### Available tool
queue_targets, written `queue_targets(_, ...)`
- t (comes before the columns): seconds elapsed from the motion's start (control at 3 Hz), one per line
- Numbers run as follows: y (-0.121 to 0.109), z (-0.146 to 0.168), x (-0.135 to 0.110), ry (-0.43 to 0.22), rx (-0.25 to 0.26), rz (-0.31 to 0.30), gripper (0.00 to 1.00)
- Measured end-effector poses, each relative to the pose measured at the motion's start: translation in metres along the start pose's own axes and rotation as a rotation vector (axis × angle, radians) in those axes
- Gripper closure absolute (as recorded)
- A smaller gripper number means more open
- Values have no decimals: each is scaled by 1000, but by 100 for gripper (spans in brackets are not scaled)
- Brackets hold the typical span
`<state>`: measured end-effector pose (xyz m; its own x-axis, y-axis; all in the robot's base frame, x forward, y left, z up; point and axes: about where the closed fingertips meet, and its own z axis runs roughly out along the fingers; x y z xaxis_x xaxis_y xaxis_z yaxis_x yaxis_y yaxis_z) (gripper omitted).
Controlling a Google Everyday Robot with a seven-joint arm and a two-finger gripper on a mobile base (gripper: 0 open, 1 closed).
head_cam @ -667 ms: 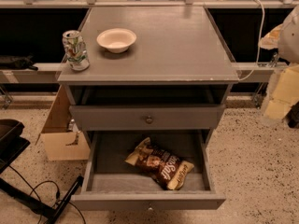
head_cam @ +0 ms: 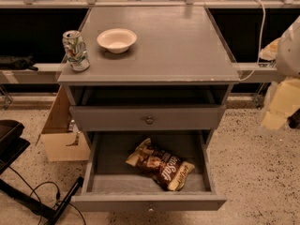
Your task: Pick brown chip bag from middle drawer and place on counter
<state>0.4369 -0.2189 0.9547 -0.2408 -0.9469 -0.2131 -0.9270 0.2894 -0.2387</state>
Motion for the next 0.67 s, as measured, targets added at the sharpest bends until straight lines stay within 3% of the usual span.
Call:
queue_targets(0.33,24,52,16,-31,-25,49,0)
queue_targets(0.67,69,145,45,-71,-82,81,0)
